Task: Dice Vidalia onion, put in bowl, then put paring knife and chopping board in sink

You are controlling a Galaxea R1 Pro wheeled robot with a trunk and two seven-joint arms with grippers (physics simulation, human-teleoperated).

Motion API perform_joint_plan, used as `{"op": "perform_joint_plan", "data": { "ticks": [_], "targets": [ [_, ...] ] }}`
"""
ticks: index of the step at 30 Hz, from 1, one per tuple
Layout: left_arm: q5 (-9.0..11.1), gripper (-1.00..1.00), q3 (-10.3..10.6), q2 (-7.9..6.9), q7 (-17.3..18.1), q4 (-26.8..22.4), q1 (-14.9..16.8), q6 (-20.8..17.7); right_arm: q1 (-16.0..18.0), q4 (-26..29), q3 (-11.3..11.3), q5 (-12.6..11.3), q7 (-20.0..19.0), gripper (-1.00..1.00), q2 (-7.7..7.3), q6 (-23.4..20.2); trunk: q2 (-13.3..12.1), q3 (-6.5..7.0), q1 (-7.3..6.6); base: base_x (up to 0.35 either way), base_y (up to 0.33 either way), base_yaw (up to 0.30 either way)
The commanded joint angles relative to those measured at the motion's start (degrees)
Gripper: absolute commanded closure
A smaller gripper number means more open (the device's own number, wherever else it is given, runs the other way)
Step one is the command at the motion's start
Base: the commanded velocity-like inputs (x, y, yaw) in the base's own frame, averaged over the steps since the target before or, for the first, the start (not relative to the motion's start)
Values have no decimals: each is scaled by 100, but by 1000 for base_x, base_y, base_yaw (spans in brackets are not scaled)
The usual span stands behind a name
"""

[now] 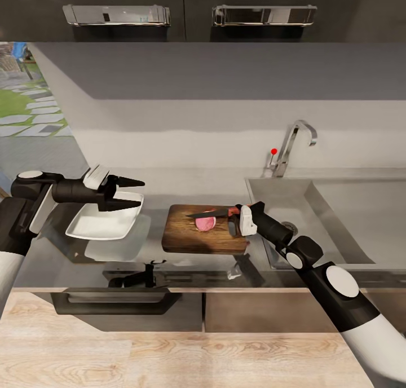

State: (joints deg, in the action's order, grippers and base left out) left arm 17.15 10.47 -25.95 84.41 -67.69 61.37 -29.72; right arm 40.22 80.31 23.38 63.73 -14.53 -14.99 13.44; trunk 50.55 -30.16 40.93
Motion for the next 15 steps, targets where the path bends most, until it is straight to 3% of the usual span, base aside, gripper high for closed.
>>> {"op": "perform_joint_plan", "data": {
  "ticks": [1,12,15],
  "targets": [
    [28,-100,17,-7,6,1,6,-59,4,2,3,69,-23,100,-4,18,4,-6,1,0,0,0],
    [29,-100,17,-7,6,1,6,-56,4,2,0,69,-23,100,-4,18,4,-6,1,0,0,0],
    [30,-100,17,-7,6,1,6,-59,4,2,0,69,-23,100,-4,18,125,-60,67,0,0,0]
  ]
}}
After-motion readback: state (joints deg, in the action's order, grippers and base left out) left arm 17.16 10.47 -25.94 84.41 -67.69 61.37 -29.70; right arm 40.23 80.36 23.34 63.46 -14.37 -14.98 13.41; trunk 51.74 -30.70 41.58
